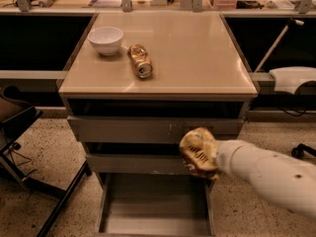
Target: Pick brown chip bag from bottom drawer and place on counter
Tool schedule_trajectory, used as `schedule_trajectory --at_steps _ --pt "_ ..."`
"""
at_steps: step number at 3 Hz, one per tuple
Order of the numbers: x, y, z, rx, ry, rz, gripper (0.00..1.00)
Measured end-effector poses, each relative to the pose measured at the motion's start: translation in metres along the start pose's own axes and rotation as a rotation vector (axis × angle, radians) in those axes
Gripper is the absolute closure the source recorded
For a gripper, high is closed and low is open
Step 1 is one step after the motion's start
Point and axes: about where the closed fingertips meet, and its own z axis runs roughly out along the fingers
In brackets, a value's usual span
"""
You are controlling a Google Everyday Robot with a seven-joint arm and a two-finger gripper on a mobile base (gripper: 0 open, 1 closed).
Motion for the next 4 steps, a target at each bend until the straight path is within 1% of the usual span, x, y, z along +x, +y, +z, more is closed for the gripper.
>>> schedule_trajectory --at_steps 1,2,3,4 --pt "-0.024 -0.004 -0.028 0.042 -0.043 -0.032 1.0" --pt "-0.028 -0.005 -0.033 0.051 -0.049 -0.038 1.0" --pt "-0.085 0.016 -0.074 0.075 -0.157 -0.105 1.0" --pt "-0.175 0.064 -0.153 0.11 -0.353 -0.181 1.0"
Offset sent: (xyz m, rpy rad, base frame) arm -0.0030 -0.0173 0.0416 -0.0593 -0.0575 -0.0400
